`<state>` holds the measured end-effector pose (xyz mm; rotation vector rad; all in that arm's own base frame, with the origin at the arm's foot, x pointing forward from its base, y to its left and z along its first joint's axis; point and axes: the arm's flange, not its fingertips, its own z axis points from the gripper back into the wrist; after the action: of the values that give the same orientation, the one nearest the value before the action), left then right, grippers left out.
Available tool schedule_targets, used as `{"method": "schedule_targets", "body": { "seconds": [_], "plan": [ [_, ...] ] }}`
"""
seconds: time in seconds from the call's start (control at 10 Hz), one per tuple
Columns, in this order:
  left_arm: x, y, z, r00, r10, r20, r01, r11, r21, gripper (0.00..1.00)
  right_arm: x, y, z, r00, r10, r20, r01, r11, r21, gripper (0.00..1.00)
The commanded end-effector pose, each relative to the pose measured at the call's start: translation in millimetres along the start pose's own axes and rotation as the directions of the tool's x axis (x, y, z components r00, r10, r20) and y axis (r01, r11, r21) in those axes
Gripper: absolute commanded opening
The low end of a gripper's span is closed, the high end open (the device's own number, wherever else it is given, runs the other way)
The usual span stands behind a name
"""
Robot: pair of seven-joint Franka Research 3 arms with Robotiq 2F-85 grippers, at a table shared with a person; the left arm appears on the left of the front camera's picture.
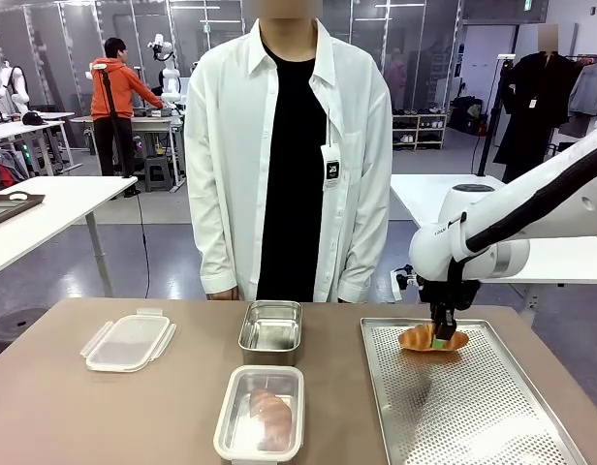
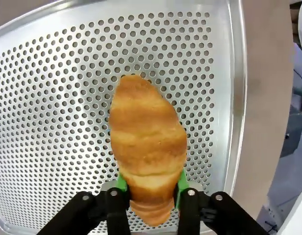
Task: Place the bread into the airtight container.
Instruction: Pick up a Butter Roll and place it into an empty Airtight Container.
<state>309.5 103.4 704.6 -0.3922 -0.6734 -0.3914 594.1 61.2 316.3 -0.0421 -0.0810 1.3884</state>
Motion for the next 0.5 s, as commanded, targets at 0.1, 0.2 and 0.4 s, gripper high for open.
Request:
{"method": "schedule_targets", "body": {
  "seconds": [0.1,0.2,0.4],
  "plan": [
    [0,0,1,1.0,-0.016,0.002,0.016,1.0,-0.012,1.0,13,15,43,0.998,-0.06,0.013,0.06,0.998,-0.007,0.16],
    [0,0,1,1.0,-0.016,0.002,0.016,1.0,-0.012,1.0,23,26,64,0.996,-0.086,0.018,0.087,0.996,-0.013,0.16],
    [0,0,1,1.0,-0.016,0.002,0.016,1.0,-0.012,1.0,57,55,96,0.995,-0.094,0.026,0.095,0.994,-0.045,0.16]
  ]
}}
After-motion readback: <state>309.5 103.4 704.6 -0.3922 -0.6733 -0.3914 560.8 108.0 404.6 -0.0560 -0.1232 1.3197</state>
